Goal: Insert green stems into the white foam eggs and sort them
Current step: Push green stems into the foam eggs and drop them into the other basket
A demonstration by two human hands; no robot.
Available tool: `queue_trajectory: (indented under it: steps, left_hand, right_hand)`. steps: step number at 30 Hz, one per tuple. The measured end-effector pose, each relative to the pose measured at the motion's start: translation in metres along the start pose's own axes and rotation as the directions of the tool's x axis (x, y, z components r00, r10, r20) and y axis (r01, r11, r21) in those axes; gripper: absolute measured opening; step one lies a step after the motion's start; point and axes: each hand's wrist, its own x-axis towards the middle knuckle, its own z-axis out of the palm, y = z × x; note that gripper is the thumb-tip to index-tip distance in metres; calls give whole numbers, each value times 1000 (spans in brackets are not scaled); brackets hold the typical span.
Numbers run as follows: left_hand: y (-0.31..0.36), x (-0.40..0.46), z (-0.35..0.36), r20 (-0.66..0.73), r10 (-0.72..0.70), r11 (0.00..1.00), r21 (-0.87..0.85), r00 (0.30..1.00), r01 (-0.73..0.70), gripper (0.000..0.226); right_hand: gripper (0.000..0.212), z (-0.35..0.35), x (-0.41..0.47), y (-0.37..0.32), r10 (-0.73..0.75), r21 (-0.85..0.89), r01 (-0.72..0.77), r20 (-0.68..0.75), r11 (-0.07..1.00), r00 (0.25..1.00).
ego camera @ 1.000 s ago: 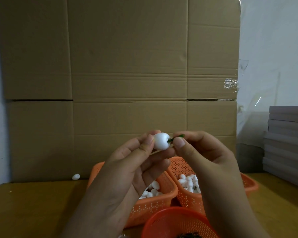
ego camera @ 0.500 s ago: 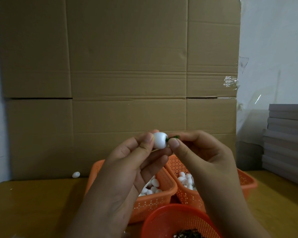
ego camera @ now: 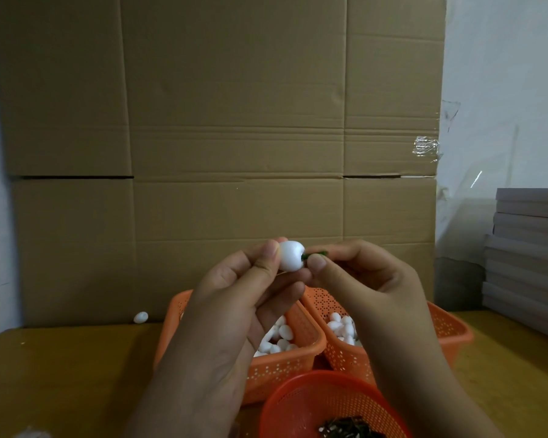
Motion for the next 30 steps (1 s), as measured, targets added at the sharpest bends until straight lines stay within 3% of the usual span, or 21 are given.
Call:
queue_trajectory:
  steps: [6, 11, 30]
  left_hand:
    - [-2, -3, 3, -28, 86, 995, 56, 996, -85, 23]
    - [-4, -3, 6, -58, 174, 977, 135, 983, -165, 29]
    - [2, -5, 3, 56, 298, 914, 272, 953, -302, 26]
  right_hand:
    - [24, 3, -3, 3, 30, 59, -28, -40, 998, 999]
    - [14, 12, -7, 8, 43, 113, -35, -68, 993, 997]
    - [21, 5, -3, -1, -50, -77, 46, -44, 996, 998]
